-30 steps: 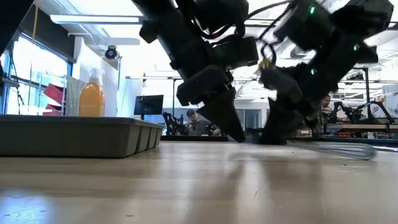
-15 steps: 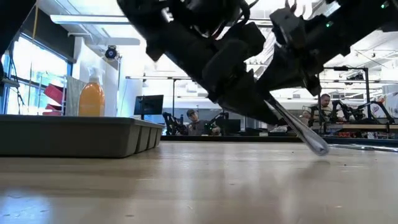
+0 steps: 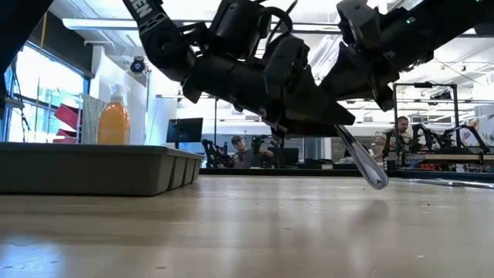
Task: Sort silverware
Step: Put the silver knife into the black silverware tray
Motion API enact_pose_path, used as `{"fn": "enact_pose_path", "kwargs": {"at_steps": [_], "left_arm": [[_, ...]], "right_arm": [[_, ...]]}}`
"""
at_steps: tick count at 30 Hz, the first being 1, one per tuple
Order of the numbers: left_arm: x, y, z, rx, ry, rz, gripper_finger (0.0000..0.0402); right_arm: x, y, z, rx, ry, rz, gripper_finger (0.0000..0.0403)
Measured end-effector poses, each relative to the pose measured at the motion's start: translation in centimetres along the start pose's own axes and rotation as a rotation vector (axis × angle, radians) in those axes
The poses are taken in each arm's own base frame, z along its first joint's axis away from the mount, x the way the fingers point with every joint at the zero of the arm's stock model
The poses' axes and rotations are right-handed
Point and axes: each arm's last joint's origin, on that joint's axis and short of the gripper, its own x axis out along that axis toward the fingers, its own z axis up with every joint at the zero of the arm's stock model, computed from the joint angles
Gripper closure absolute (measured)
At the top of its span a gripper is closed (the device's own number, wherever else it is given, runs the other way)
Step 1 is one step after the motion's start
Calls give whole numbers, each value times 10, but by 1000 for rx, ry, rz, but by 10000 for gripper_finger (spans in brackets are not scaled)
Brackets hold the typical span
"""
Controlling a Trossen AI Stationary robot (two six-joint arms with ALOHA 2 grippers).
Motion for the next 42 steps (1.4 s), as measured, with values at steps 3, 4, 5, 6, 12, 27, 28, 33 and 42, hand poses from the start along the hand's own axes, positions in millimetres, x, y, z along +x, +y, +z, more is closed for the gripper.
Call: {"fn": "enact_pose_path", "kwargs": {"at_steps": [3, 4, 5, 6, 12, 27, 28, 33, 42], "left_arm": [[0, -1, 0, 2, -1, 20, 251], [0, -1, 0, 2, -3, 30, 264], [0, -2, 0, 3, -5, 41, 279], [0, -2, 0, 4, -6, 48, 297], [1, -7, -3, 34, 4, 71, 388], [-40, -30, 34, 219, 139, 155, 401], [-49, -35, 40, 248, 159, 166, 401], [-104, -60, 74, 339, 313, 235, 401], [-187, -92, 83, 212, 702, 325, 401]], "right_arm": [[0, 0, 0, 1, -4, 2, 403], [0, 0, 0, 1, -4, 2, 403], [0, 0, 0, 1, -4, 2, 403], [0, 0, 0, 1, -3, 3, 403], [-1, 1, 0, -13, 7, 17, 402], [-34, 11, 19, -176, -80, 127, 296], [-41, 11, 24, -172, -90, 155, 278], [-70, 12, 43, -119, -148, 269, 216], [-82, 15, 41, -146, -195, 248, 199]]}}
